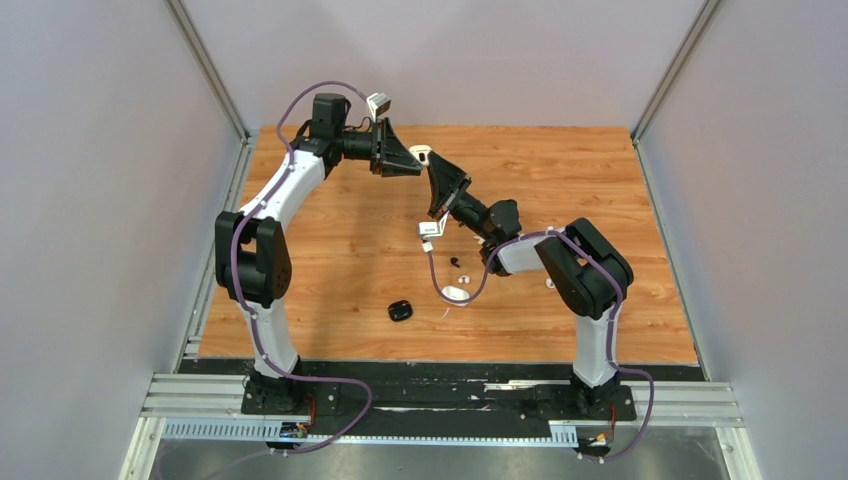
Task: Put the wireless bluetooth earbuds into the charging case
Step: Pick up the charging case at the center of the board, then open the charging case.
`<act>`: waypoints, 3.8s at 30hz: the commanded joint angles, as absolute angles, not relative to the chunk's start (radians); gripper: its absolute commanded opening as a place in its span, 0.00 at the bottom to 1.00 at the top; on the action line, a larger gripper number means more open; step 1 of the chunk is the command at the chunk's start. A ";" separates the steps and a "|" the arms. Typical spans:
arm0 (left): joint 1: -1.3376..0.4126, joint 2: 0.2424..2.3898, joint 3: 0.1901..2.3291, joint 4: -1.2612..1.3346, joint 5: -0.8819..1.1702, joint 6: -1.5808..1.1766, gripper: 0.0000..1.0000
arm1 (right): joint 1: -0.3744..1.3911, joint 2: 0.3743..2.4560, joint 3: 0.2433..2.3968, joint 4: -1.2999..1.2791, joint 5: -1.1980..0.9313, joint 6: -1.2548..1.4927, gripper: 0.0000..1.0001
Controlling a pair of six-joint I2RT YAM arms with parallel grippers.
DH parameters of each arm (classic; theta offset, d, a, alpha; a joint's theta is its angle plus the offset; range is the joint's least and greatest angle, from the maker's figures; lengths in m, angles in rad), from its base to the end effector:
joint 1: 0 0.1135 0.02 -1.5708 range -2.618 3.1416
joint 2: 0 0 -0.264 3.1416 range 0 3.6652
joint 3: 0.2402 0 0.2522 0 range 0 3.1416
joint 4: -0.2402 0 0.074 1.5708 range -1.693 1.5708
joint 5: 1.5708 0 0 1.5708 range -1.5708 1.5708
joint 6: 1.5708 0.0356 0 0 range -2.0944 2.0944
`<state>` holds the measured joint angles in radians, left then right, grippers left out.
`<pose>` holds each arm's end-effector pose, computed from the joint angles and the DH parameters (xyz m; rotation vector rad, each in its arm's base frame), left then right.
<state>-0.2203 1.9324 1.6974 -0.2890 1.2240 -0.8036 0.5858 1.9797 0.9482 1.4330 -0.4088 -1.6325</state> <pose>0.4222 -0.1289 0.3187 0.2089 2.2344 -1.8608 0.3258 0.2332 0.2180 -1.2161 0.1939 -0.6764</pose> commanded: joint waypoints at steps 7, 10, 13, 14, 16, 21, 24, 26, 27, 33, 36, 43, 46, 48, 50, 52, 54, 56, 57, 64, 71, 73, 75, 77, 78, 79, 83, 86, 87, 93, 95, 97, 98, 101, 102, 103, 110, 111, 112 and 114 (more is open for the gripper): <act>-0.182 1.919 1.723 -0.156 1.186 -0.785 0.00 | 0.596 1.954 0.936 1.492 -0.411 -1.646 0.62; -0.166 1.917 1.712 -0.162 1.184 -0.758 0.00 | 0.587 1.940 0.915 1.501 -0.386 -1.633 0.77; -0.161 1.915 1.707 -0.217 1.178 -0.662 0.00 | 0.582 1.900 0.866 1.482 -0.353 -1.587 0.90; -0.161 1.913 1.710 -0.240 1.173 -0.627 0.00 | 0.581 1.871 0.849 1.461 -0.325 -1.545 0.93; -0.163 1.906 1.721 -0.328 1.163 -0.483 0.00 | 0.574 1.776 0.823 1.316 -0.266 -1.432 0.97; -0.194 1.861 1.731 -0.686 1.067 0.156 0.00 | 0.400 1.467 1.224 0.063 -0.592 -0.732 1.00; -0.214 1.781 1.645 -0.727 1.034 0.383 0.00 | 0.322 1.551 1.503 -0.328 -0.755 -0.420 1.00; -0.231 1.733 1.583 -0.713 1.033 0.489 0.00 | 0.309 1.588 1.606 -0.550 -0.925 -0.435 1.00; -0.245 1.720 1.552 -0.712 1.034 0.553 0.00 | 0.312 1.602 1.634 -0.610 -1.003 -0.475 1.00; -0.316 1.634 1.483 -0.700 1.043 0.702 0.00 | 0.347 1.688 1.693 -0.682 -1.128 -0.453 0.86; -0.336 1.612 1.471 -0.705 1.039 0.750 0.00 | 0.367 1.739 1.732 -0.736 -1.175 -0.478 0.84; -0.368 1.593 1.461 -0.709 1.016 0.793 0.00 | 0.393 1.778 1.746 -0.756 -1.212 -0.504 0.77; -0.377 1.590 1.459 -0.708 1.009 0.791 0.00 | 0.394 1.788 1.755 -0.755 -1.223 -0.514 0.71; -0.381 1.590 1.460 -0.703 1.007 0.778 0.00 | 0.398 1.792 1.760 -0.755 -1.223 -0.521 0.69; -0.382 1.593 1.460 -0.691 1.013 0.758 0.00 | 0.407 1.796 1.763 -0.754 -1.213 -0.532 0.67; -0.383 1.593 1.464 -0.686 1.022 0.742 0.00 | 0.419 1.802 1.768 -0.754 -1.191 -0.545 0.64; -0.383 1.596 1.472 -0.684 1.034 0.729 0.00 | 0.428 1.807 1.776 -0.754 -1.175 -0.556 0.61; -0.383 1.600 1.482 -0.684 1.042 0.716 0.00 | 0.436 1.816 1.785 -0.753 -1.164 -0.561 0.58; -0.384 1.603 1.484 -0.683 1.044 0.708 0.00 | 0.438 1.819 1.788 -0.753 -1.161 -0.565 0.57; -0.383 1.615 1.506 -0.672 1.053 0.668 0.00 | 0.449 1.821 1.783 -0.756 -1.120 -0.587 0.52; -0.383 1.616 1.504 -0.657 1.052 0.653 0.00 | 0.449 1.814 1.768 -0.767 -1.094 -0.602 0.40; -0.383 1.615 1.505 -0.655 1.052 0.651 0.00 | 0.449 1.813 1.765 -0.770 -1.086 -0.608 0.36; -0.383 1.616 1.507 -0.652 1.051 0.650 0.00 | 0.450 1.813 1.763 -0.772 -1.082 -0.613 0.28; -0.383 1.618 1.509 -0.651 1.050 0.648 0.00 | 0.450 1.813 1.763 -0.775 -1.082 -0.614 0.18; -0.383 1.619 1.510 -0.647 1.049 0.642 0.00 | 0.450 1.813 1.763 -0.774 -1.082 -0.614 0.15; -0.383 1.620 1.509 -0.644 1.049 0.637 0.00 | 0.450 1.813 1.761 -0.774 -1.081 -0.615 0.14; -0.383 1.615 1.499 -0.618 1.045 0.618 0.00 | 0.450 1.814 1.758 -0.779 -1.080 -0.613 0.04; -0.384 1.608 1.486 -0.592 1.021 0.614 0.00 | 0.447 1.818 1.757 -0.782 -1.093 -0.598 0.00; -0.384 1.605 1.476 -0.588 1.013 0.618 0.00 | 0.443 1.821 1.759 -0.782 -1.103 -0.589 0.00; -0.384 1.580 1.405 -0.499 0.932 0.703 0.00 | 0.410 1.855 1.777 -0.795 -1.203 -0.511 0.00; -0.386 1.573 1.381 -0.450 0.896 0.719 0.00 | 0.398 1.872 1.786 -0.798 -1.242 -0.475 0.00; -0.387 1.567 1.361 -0.405 0.867 0.728 0.00 | 0.390 1.889 1.790 -0.799 -1.271 -0.445 0.00; -0.387 1.565 1.350 -0.391 0.852 0.725 0.00 | 0.386 1.896 1.794 -0.800 -1.280 -0.431 0.00; -0.387 1.556 1.330 -0.338 0.829 0.725 0.00 | 0.373 1.914 1.790 -0.794 -1.309 -0.391 0.00; -0.388 1.554 1.315 -0.322 0.810 0.723 0.00 | 0.370 1.916 1.785 -0.787 -1.317 -0.378 0.00; -0.388 1.547 1.305 -0.295 0.799 0.722 0.00 | 0.365 1.918 1.780 -0.778 -1.322 -0.364 0.00; -0.388 1.498 1.168 -0.040 0.604 0.670 0.00 | 0.349 1.937 1.755 -0.733 -1.366 -0.285 0.00; -0.388 1.498 1.163 -0.001 0.582 0.659 0.00 | 0.347 1.941 1.751 -0.726 -1.372 -0.269 0.00; -0.388 1.499 1.155 0.016 0.574 0.653 0.00 | 0.347 1.944 1.748 -0.718 -1.376 -0.256 0.00; -0.388 1.507 1.155 0.044 0.557 0.639 0.00 | 0.343 1.951 1.742 -0.699 -1.386 -0.231 0.00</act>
<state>-0.3965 1.5364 1.1614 -0.1421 0.6697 0.6765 0.3500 1.9312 1.7473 -0.7372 -1.2945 -0.3084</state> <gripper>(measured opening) 0.062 0.236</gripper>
